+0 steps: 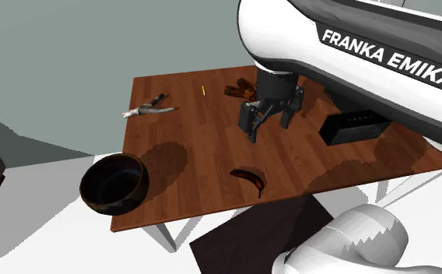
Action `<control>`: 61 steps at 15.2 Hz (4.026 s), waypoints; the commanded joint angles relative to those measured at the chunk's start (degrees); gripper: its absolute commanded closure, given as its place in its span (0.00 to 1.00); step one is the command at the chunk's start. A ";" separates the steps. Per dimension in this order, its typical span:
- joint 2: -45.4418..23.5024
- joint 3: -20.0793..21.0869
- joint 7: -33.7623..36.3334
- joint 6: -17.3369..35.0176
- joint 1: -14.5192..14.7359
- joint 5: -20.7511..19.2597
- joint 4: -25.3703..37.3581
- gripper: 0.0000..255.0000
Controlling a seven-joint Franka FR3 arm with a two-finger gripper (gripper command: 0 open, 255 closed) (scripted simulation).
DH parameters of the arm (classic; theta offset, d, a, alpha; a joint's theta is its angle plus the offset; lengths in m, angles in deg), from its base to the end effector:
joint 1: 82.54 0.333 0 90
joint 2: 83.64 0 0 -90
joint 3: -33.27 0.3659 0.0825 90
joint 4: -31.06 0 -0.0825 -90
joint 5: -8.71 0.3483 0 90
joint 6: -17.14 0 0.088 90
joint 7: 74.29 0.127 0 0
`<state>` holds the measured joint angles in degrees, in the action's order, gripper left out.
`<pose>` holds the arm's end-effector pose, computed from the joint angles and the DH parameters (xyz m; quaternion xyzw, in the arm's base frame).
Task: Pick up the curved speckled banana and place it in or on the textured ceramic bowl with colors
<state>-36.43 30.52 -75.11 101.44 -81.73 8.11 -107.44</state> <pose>0.2094 -0.0140 0.5797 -0.9980 0.0012 0.0610 0.0133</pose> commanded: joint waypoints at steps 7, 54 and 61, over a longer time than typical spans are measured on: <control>0.77 1.96 0.58 11.02 0.34 -2.09 -12.05 0.00; -2.38 4.24 1.68 26.61 -0.39 -6.56 -25.00 1.00; -0.28 4.26 0.91 20.19 -0.28 -6.24 -20.64 1.00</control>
<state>-36.90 34.80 -74.08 122.48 -82.00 1.86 -128.71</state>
